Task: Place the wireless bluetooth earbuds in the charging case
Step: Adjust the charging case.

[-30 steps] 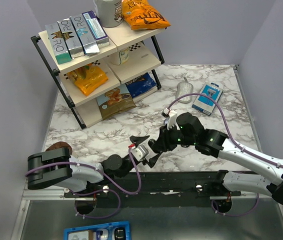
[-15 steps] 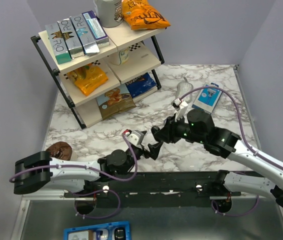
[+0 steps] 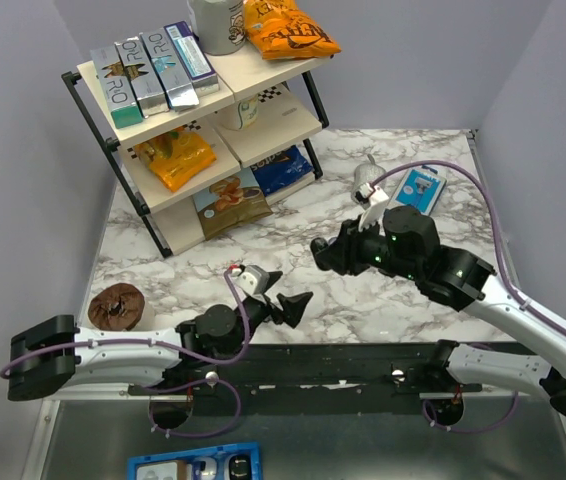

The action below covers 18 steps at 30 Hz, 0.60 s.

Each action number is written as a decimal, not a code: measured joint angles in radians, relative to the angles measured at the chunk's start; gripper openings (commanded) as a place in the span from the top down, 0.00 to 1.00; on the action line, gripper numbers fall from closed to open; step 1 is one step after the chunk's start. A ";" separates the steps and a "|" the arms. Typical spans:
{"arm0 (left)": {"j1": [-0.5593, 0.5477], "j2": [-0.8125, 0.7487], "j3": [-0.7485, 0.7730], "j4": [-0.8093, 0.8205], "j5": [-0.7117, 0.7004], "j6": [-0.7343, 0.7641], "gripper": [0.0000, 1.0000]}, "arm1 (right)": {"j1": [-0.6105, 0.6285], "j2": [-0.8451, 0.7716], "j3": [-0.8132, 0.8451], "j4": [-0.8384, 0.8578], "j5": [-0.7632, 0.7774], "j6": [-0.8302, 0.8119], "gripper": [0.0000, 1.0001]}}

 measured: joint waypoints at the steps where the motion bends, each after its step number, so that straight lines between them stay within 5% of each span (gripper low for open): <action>1: -0.004 0.005 0.001 0.000 0.017 0.024 0.01 | 0.000 0.010 0.000 -0.005 -0.009 0.000 0.99; 10: -0.112 0.240 0.001 0.146 -0.024 0.295 0.01 | 0.000 0.073 -0.008 -0.042 -0.123 -0.007 0.99; 18: -0.116 0.407 -0.060 0.452 -0.020 0.525 0.07 | 0.000 0.089 -0.064 -0.048 -0.204 -0.019 0.99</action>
